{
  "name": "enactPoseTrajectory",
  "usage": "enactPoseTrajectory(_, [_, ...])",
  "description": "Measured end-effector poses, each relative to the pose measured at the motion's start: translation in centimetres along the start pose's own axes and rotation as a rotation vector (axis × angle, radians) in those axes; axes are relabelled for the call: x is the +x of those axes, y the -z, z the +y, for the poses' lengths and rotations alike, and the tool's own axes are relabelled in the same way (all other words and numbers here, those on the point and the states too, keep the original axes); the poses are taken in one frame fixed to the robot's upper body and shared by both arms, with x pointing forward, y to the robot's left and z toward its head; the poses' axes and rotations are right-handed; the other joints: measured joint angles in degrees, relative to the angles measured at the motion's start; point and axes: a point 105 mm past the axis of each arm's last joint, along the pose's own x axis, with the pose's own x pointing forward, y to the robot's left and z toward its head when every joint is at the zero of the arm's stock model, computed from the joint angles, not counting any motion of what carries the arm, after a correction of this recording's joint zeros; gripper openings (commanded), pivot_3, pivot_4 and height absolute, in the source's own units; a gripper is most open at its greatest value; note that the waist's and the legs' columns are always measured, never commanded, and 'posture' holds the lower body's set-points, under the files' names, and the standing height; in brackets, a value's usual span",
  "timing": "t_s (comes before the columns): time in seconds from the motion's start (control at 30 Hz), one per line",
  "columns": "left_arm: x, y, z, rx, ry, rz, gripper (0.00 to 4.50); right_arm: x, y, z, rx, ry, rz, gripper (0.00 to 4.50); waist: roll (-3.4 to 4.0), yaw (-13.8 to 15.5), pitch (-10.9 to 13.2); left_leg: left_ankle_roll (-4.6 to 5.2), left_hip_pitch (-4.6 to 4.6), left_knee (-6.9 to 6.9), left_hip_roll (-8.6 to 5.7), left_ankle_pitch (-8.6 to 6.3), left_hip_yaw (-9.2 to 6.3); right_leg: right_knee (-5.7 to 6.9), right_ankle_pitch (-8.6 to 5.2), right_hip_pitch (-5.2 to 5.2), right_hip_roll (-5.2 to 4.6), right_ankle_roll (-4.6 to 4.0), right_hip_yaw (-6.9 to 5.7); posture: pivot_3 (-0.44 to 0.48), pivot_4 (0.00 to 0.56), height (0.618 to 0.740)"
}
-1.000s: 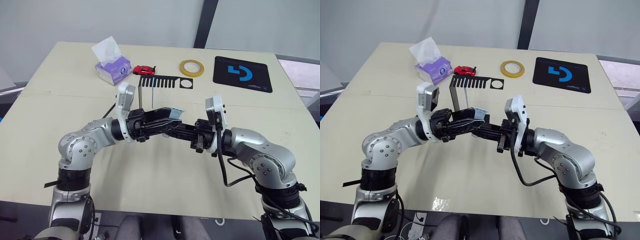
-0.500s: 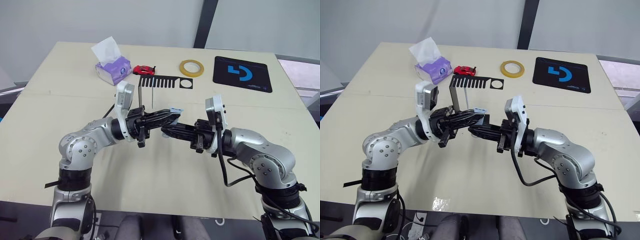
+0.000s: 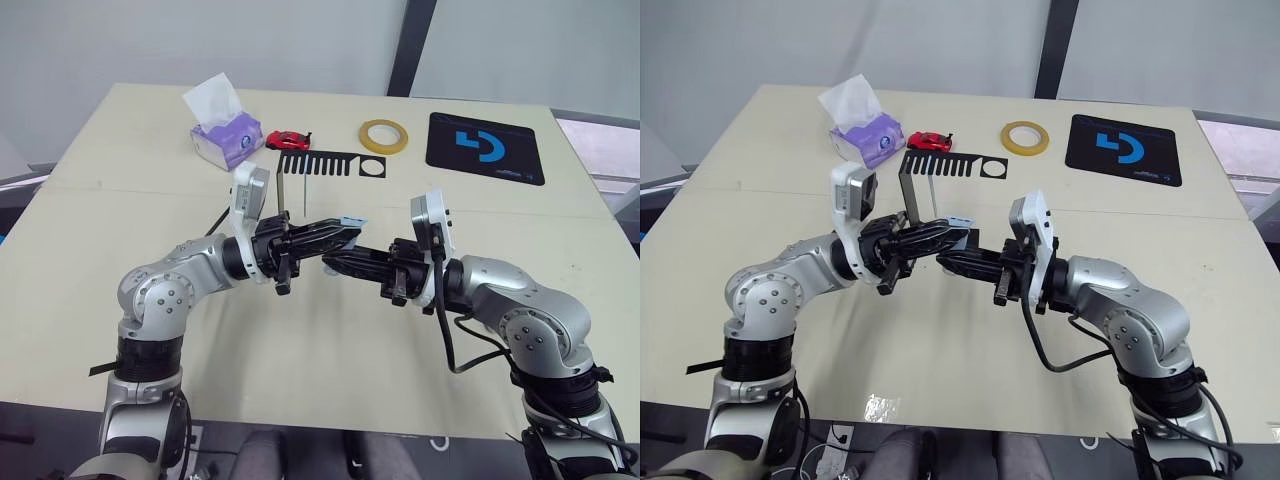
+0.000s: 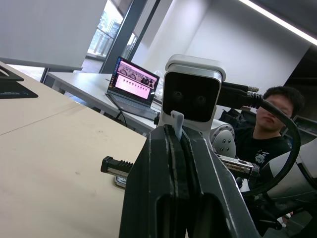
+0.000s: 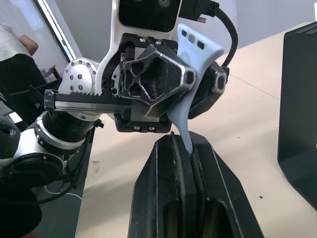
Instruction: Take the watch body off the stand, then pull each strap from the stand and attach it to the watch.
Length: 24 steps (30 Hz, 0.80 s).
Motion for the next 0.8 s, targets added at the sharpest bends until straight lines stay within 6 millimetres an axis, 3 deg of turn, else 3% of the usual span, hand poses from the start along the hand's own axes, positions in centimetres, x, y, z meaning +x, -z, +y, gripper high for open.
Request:
enactPoseTrajectory(0.07, [0.0,0.0,0.0,0.001,0.0,0.0,0.09,0.0,0.0,0.0,-0.002,-0.001,0.001,0.0,0.0,0.0,0.0,0.0,0.0,0.0,0.0,0.0,0.0,0.0,0.0,0.0,0.0,0.0,0.0,0.0,0.15,0.738])
enactPoseTrajectory(0.17, [0.1,0.1,0.0,0.002,0.001,0.005,0.0,-0.1,0.0,0.0,-0.017,0.003,0.006,1.04,0.0,0.02,0.0,0.0,0.0,0.0,0.0,0.0,0.0,0.0,0.0,0.0,0.0,0.0,0.0,0.0,0.15,0.738])
enactPoseTrajectory(0.33, [0.1,0.4,0.0,0.028,0.004,0.046,0.0,-0.8,-0.3,0.7,-0.068,-0.006,0.04,3.35,0.0,0.03,0.0,0.0,0.0,-0.01,0.0,0.0,0.0,-0.02,0.0,0.0,0.0,0.0,0.0,0.0,0.15,0.738])
enactPoseTrajectory(0.4, [-0.3,0.3,0.0,0.06,-0.001,0.073,0.0,-2.0,-0.2,1.2,-0.083,0.019,0.063,4.31,0.0,0.09,0.0,0.0,0.0,-0.02,0.0,0.0,0.0,-0.03,0.0,0.0,0.0,0.0,0.0,0.0,0.15,0.738])
enactPoseTrajectory(0.57, [-1.0,-0.1,-0.3,0.107,0.001,0.114,0.0,-4.3,0.1,2.0,-0.108,0.106,0.1,4.42,0.0,0.07,0.0,0.02,-0.01,-0.01,0.0,-0.01,0.0,-0.11,0.0,0.05,0.0,0.0,0.02,0.0,0.15,0.738])
enactPoseTrajectory(0.8, [-1.1,0.1,-1.6,0.193,0.051,0.202,0.0,-8.6,1.1,2.3,-0.069,0.444,0.098,4.42,0.0,0.11,0.0,0.01,0.05,-0.02,0.0,0.01,-0.02,-0.13,-0.02,0.15,0.02,-0.02,0.03,0.0,0.15,0.738])
